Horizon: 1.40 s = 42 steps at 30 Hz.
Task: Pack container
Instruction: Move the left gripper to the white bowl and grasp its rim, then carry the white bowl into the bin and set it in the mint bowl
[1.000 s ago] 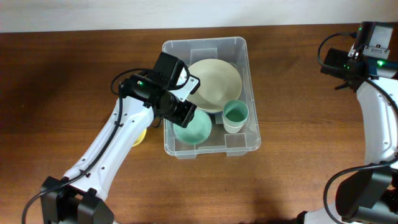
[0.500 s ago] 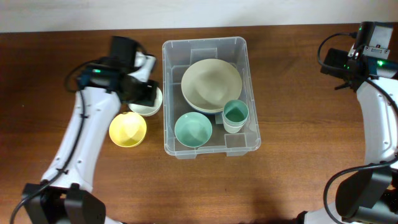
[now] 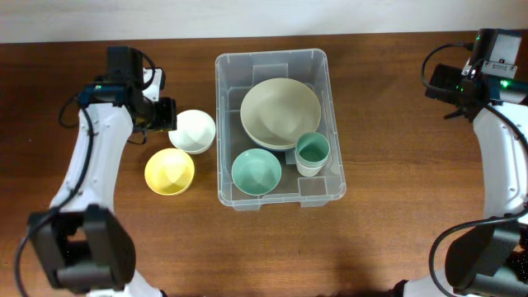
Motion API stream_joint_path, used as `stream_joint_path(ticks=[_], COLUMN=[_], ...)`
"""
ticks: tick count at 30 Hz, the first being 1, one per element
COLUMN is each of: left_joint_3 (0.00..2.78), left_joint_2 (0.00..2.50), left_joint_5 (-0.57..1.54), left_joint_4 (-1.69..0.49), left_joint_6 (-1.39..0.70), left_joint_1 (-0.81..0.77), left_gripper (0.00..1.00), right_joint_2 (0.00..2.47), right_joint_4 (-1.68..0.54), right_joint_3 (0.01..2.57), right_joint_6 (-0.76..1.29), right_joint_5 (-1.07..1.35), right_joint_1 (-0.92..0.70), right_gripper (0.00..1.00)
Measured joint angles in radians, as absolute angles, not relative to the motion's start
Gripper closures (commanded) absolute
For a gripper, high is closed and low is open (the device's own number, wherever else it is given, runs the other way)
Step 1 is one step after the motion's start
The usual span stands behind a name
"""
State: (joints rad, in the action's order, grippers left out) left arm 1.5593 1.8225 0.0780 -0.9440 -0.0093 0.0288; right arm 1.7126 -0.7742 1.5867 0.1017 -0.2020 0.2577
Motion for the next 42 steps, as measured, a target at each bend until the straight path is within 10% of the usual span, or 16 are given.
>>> stream_joint_path(ticks=[15,21,42], left_joint_3=[1.548,1.547,1.76], left_joint_2=[2.12,2.149,1.89], left_joint_5=[0.123,0.123,0.123], left_joint_4=[-0.817,-0.803,-1.029], left_joint_6=[-0.054,-0.068,-0.07], left_joint_1=[0.046,0.047,0.072], left_gripper=[0.44,0.95,0.99], right_joint_2=[1.713,1.713,1.713], right_joint_4=[-0.774,-0.774,-0.774], right_joint_3=[1.587,1.587,1.587], right_joint_6=[0.102,0.102,0.102], right_joint_5=[-0.202,-0.202,-0.202], right_joint_1=[0.258,0.258,0.258], right_gripper=[0.01,0.01,0.01])
